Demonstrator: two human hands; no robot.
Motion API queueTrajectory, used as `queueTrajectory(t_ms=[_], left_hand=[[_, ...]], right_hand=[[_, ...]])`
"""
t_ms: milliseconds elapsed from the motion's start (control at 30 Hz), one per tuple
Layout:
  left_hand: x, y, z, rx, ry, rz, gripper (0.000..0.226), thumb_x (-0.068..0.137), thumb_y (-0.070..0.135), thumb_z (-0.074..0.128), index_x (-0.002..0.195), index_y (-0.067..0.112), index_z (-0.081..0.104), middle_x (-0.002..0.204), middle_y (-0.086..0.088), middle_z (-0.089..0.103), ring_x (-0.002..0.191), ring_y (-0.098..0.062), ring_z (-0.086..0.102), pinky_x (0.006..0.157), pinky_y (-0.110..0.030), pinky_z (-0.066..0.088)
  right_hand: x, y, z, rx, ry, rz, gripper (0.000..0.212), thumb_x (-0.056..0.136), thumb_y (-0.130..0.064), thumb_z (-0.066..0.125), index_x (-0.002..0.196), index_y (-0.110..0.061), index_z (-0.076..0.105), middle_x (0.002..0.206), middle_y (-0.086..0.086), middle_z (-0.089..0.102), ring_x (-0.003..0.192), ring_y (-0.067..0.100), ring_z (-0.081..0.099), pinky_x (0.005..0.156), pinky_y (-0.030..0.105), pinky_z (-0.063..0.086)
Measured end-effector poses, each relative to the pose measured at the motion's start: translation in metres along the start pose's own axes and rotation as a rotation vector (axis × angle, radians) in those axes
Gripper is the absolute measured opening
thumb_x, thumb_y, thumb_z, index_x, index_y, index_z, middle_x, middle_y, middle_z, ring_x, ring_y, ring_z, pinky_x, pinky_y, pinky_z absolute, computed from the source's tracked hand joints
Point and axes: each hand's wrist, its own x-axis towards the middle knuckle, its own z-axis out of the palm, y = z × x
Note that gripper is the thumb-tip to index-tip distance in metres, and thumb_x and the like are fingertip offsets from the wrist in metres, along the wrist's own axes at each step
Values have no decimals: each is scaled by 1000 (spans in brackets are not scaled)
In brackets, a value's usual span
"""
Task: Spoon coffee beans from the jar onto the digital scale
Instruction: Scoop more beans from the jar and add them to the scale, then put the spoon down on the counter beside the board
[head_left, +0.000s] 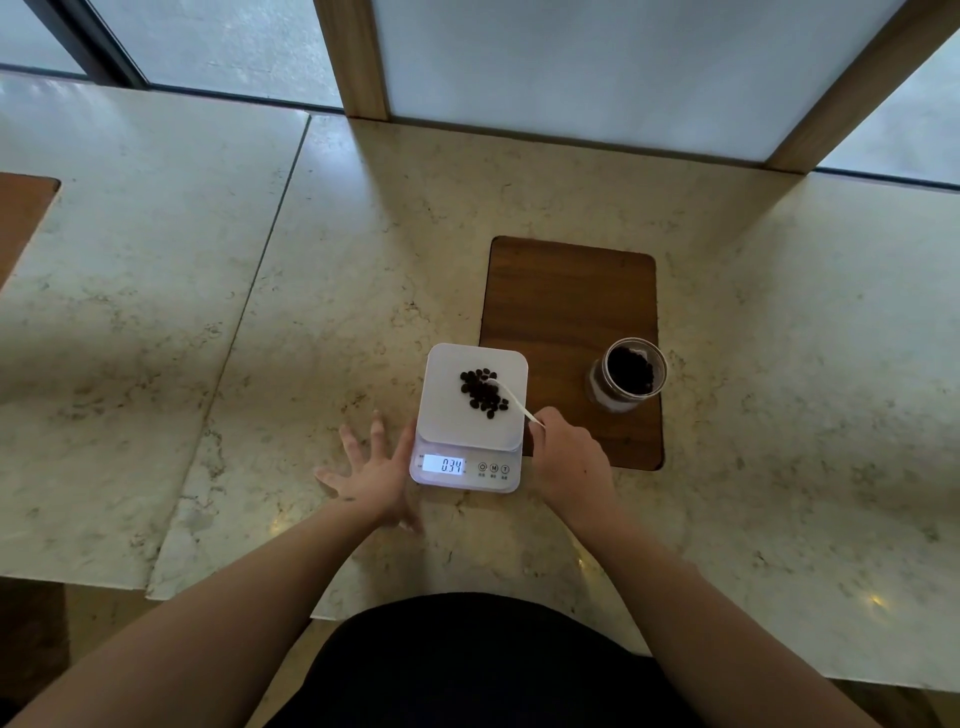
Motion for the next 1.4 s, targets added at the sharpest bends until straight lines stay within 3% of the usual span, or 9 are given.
queueTrajectory(t_ms=[233, 367, 500, 800, 1100, 1400], left_hand=[[2, -1, 0, 4, 5, -3, 156, 55, 52, 93, 138, 51, -39, 152, -2, -46, 134, -46, -44, 96, -88, 2], [2, -1, 1, 6, 10, -8, 156, 55, 52, 94, 139, 51, -38, 153, -1, -46, 134, -46, -43, 96, -89, 2], [1, -1, 1, 5, 7, -2, 155, 55, 52, 93, 139, 52, -37, 153, -1, -46, 134, -46, -43, 96, -89, 3], [3, 0, 2, 3, 7, -9, 155, 55, 51, 94, 141, 51, -35, 153, 0, -46, 136, -46, -41, 97, -88, 5], [4, -2, 2, 18, 20, -1, 154, 53, 53, 94, 143, 51, -32, 153, 0, -44, 136, -46, -40, 97, -88, 6], [2, -1, 2, 18, 20, 4, 153, 55, 51, 94, 145, 48, -31, 156, -3, -41, 137, -47, -40, 98, -88, 8]], right_hand=[[-9, -2, 1, -10, 66, 18, 20, 104, -32, 33, 88, -23, 42, 58, -8, 50, 44, 12, 45, 41, 27, 26], [-26, 5, 4, 158, 46, 55, 15, 104, -30, 36, 94, -24, 44, 62, -4, 55, 47, 13, 48, 41, 30, 32], [-55, 20, 13, 360, 22, 110, 17, 104, -28, 38, 90, -24, 49, 69, 3, 59, 60, 21, 54, 51, 37, 41], [-97, 65, 41, 358, -115, 300, 26, 103, -39, 35, 85, -27, 50, 71, -3, 59, 59, 12, 52, 51, 31, 42], [-78, 81, 35, 453, 97, 495, 31, 105, -30, 33, 82, -17, 51, 67, 0, 52, 57, 14, 50, 50, 31, 41], [-62, 85, 25, 415, 125, 524, 30, 106, -24, 34, 83, -12, 50, 69, 3, 50, 58, 15, 47, 50, 31, 35]])
